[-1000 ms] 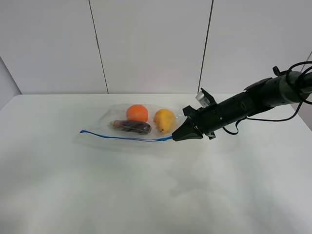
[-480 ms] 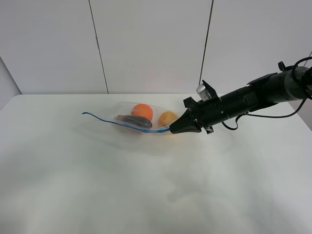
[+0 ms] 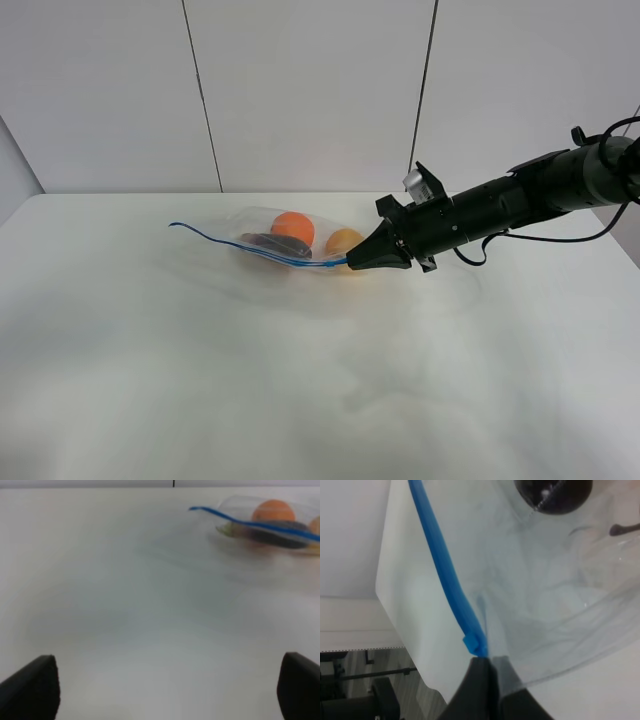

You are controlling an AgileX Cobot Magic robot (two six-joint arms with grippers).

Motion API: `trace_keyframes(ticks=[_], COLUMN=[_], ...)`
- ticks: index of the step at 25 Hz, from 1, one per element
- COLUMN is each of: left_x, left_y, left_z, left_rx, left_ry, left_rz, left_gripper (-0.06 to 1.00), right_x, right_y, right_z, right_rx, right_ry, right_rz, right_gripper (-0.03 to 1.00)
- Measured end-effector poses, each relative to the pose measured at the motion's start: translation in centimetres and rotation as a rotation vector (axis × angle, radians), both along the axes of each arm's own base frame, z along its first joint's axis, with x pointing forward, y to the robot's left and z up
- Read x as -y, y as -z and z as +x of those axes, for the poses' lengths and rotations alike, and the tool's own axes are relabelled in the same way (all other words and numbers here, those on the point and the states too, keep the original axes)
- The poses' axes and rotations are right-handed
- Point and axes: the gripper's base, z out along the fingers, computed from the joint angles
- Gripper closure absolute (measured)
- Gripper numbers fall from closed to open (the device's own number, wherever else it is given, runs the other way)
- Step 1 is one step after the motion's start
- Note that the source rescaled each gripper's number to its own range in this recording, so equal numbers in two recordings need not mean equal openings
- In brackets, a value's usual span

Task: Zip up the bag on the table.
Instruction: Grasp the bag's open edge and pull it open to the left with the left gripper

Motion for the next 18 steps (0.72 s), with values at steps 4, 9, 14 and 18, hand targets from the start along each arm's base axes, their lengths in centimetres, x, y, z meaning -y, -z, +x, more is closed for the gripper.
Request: trace_keyframes(ticks=[4,9,14,18], left_x=[-0.2,-0.5,-0.8,-1.0], left_y=[-3.2,-5.8,-6.0,-4.3], left_z=[3.5,9.5,15.7,20.1], left_rx=[-0.023,-0.049,-0.115,-0.167], left_ry=[-0.004,-0.002,0.025,0.111], left_rz=[-0.001,0.015,0.071,0.218], left_gripper=[-0.06,-0.06,-0.06,-0.06], right_x=[0.0,0.1,0.1,0.1], right_y=[0.0,0.1,0.1,0.1], right_z=[0.1,0.1,0.2,0.2], right_rx=[0.003,0.007,0.008,0.008], right_ry=[0.006,0.014,0.015,0.016], right_rz=[-0.005,-0.012,-0.013,-0.013], right_gripper=[0.97,0.97,0.97,0.97])
